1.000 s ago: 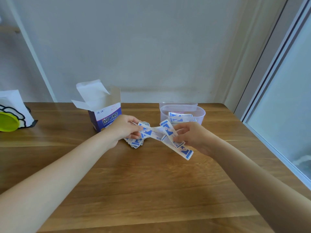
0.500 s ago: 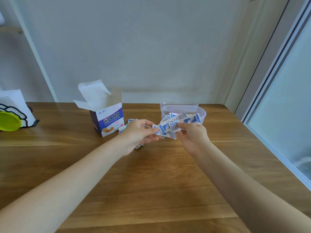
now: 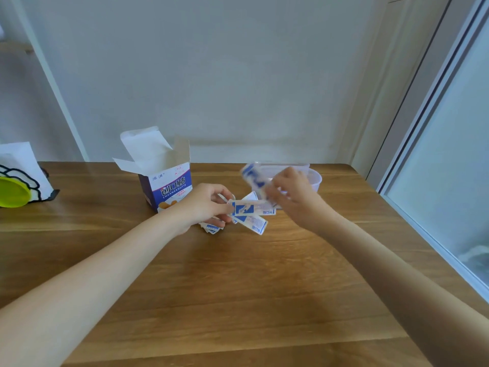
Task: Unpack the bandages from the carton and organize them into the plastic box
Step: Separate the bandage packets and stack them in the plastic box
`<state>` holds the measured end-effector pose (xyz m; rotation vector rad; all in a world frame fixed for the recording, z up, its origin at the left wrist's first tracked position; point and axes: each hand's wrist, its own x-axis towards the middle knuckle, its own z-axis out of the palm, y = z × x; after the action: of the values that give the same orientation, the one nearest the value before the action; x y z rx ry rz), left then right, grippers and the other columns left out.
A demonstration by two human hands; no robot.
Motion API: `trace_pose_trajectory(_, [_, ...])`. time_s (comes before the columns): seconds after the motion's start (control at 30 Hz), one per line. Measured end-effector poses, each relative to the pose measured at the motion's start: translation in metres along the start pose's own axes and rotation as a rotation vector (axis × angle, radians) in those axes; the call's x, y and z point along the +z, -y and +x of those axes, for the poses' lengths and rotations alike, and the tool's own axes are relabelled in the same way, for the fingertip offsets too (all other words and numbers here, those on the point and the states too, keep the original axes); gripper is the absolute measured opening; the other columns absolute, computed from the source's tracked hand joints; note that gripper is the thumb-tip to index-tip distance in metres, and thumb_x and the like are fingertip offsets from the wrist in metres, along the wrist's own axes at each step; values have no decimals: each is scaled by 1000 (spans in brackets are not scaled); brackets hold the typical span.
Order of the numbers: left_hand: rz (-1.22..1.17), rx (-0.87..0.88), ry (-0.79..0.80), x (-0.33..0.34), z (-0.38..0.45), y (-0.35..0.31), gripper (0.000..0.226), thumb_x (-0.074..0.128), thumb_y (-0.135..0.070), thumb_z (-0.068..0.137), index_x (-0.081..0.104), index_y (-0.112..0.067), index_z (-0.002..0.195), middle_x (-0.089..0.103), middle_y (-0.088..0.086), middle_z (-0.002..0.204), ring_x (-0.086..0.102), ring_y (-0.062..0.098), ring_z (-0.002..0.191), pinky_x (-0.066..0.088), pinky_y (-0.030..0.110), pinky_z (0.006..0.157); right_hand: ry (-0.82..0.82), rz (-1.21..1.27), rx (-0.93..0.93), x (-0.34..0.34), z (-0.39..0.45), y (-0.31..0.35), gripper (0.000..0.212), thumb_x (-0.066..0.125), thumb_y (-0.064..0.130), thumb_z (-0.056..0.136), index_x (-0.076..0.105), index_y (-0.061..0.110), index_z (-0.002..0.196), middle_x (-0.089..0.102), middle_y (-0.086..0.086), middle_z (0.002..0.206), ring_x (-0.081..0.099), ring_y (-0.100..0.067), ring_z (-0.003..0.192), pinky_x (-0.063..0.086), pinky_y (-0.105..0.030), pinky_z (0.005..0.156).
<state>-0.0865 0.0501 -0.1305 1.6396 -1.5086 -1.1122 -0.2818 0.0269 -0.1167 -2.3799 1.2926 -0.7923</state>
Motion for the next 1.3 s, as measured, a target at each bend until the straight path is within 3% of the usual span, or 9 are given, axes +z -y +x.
trace_pose_trajectory(0.07, [84, 59, 38, 1, 1, -3, 12, 61, -4, 86, 60, -15, 92, 64, 6, 92, 66, 14, 70, 57, 22, 61, 258, -290, -107, 6, 1, 0, 28, 48, 28, 94, 65, 6, 99, 46, -6, 125, 34, -24, 117, 30, -30, 99])
trace_pose_trajectory(0.13, [194, 119, 73, 2, 2, -6, 18, 62, -3, 85, 60, -21, 84, 61, 2, 90, 66, 15, 71, 56, 21, 61, 383, -395, -142, 12, 2, -2, 25, 55, 29, 90, 67, 8, 94, 46, -1, 132, 32, -24, 123, 31, -36, 104])
trace_pose_trajectory(0.2, [301, 180, 93, 2, 2, -8, 24, 62, -3, 84, 57, -26, 80, 59, -2, 89, 66, 18, 74, 54, 19, 58, 416, -373, -125, 15, 3, -3, 21, 58, 28, 87, 66, 8, 90, 59, -4, 116, 47, -20, 106, 43, -30, 87])
trace_pose_trajectory(0.27, [372, 231, 79, 1, 2, -6, 24, 61, -4, 85, 55, -27, 80, 60, -4, 89, 67, 15, 71, 53, 18, 57, 437, -341, -67, 16, 1, -2, 18, 58, 26, 88, 63, 10, 94, 65, -6, 102, 51, -16, 84, 40, -19, 62])
trace_pose_trajectory(0.4, [357, 247, 60, -1, 3, 3, 17, 62, -10, 86, 53, -24, 87, 58, -8, 85, 64, 7, 64, 55, 29, 65, 382, -369, -69, 18, -6, -2, 13, 55, 21, 90, 54, 13, 100, 64, -5, 101, 57, -21, 86, 45, -29, 69])
trace_pose_trajectory(0.63, [551, 234, 116, 5, 2, 12, 41, 64, -25, 85, 46, -26, 122, 56, -9, 108, 59, 6, 85, 49, 17, 68, 265, -562, -256, 26, -3, -11, 39, 46, 11, 94, 28, 18, 128, 66, -8, 101, 66, -26, 76, 55, -38, 60])
trace_pose_trajectory(0.83, [743, 272, 91, 20, -1, 18, 44, 58, -34, 89, 44, -23, 129, 50, -4, 126, 51, 11, 110, 41, 22, 87, 300, -694, -343, 33, -9, -17, 29, 38, 29, 99, 45, 14, 122, 55, -1, 116, 59, -20, 103, 45, -29, 69])
trace_pose_trajectory(1.1, [643, 287, -33, 18, 2, 20, 12, 58, -24, 89, 64, -19, 98, 58, -5, 89, 50, 4, 65, 41, 15, 60, 344, -375, -78, 25, -8, -20, 16, 50, 19, 93, 61, 10, 101, 62, -7, 103, 51, -17, 84, 45, -31, 74])
trace_pose_trajectory(1.3, [540, 222, -53, 21, 1, 23, 12, 56, -19, 91, 64, -19, 100, 60, -8, 82, 60, 5, 67, 48, 16, 64, 312, -392, -99, 29, -11, -25, 28, 44, 10, 95, 58, 12, 119, 64, -7, 110, 60, -24, 98, 51, -37, 84])
